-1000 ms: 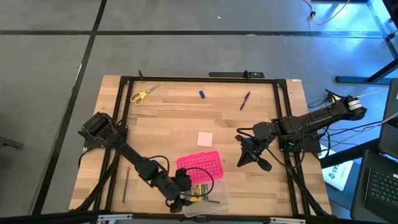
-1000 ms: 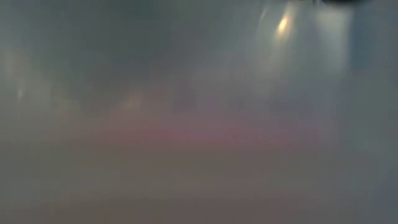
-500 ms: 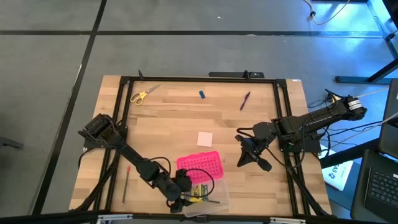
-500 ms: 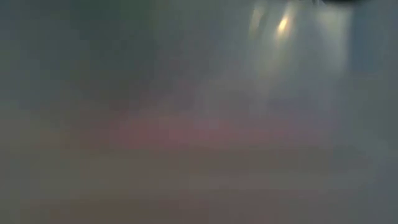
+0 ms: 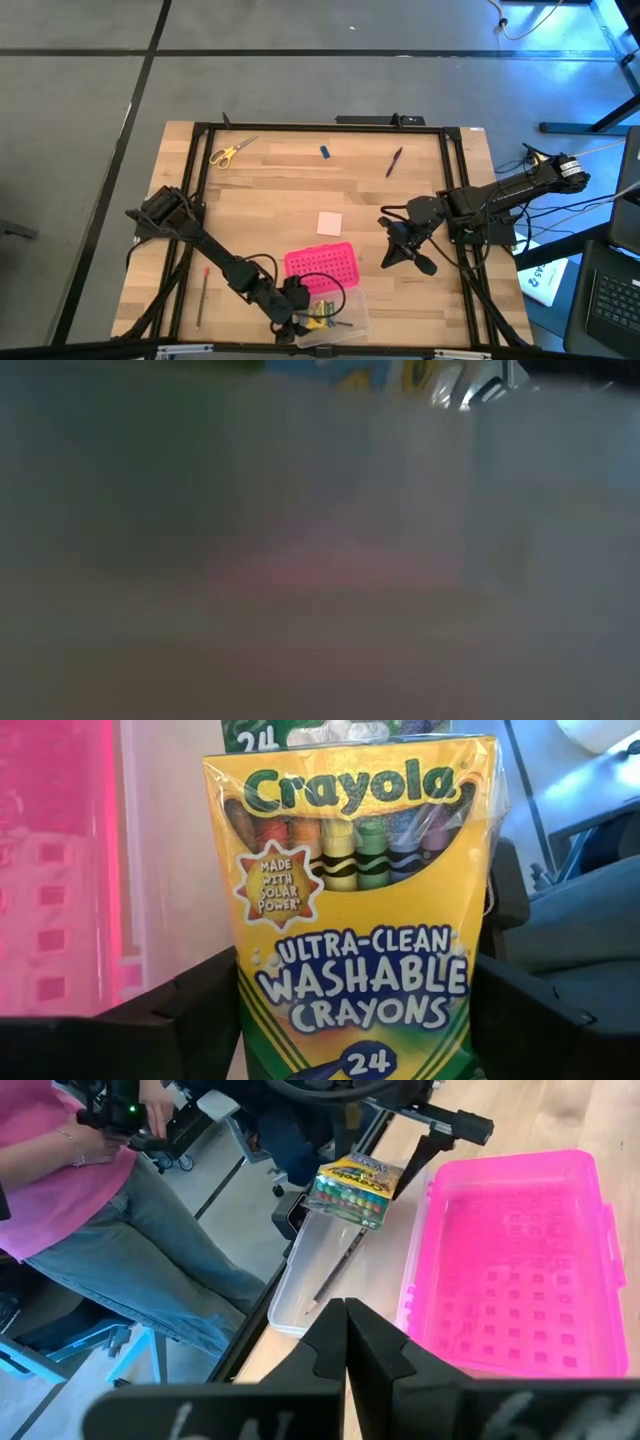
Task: Pack school essentials
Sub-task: Put the yellow crayon box into the pink supply box, then put the pink pencil into the pink supply box
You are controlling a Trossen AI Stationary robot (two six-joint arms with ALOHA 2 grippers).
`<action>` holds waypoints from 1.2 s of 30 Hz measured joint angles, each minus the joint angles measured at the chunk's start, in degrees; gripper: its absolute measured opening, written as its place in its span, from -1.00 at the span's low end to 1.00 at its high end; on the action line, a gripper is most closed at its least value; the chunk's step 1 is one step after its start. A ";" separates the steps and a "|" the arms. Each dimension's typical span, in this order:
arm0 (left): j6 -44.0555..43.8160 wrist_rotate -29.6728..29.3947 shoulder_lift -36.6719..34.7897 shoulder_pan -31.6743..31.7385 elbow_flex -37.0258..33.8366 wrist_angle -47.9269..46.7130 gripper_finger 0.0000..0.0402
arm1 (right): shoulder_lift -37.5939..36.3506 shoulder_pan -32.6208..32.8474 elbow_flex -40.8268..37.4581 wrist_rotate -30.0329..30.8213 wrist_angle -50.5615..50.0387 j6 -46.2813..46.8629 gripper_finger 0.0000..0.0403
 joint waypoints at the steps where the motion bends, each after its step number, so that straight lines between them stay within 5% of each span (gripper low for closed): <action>1: -0.02 0.01 0.05 0.03 0.00 0.07 0.57 | 0.00 0.00 0.00 0.00 0.00 0.00 -0.97; 13: -1.46 0.21 0.03 0.32 0.00 0.26 0.85 | 0.00 0.00 0.00 -0.01 0.00 0.00 -0.97; 36: -3.02 4.09 -2.63 3.87 -0.02 -1.20 0.86 | -0.04 -0.01 0.00 -0.02 -0.02 0.00 -0.97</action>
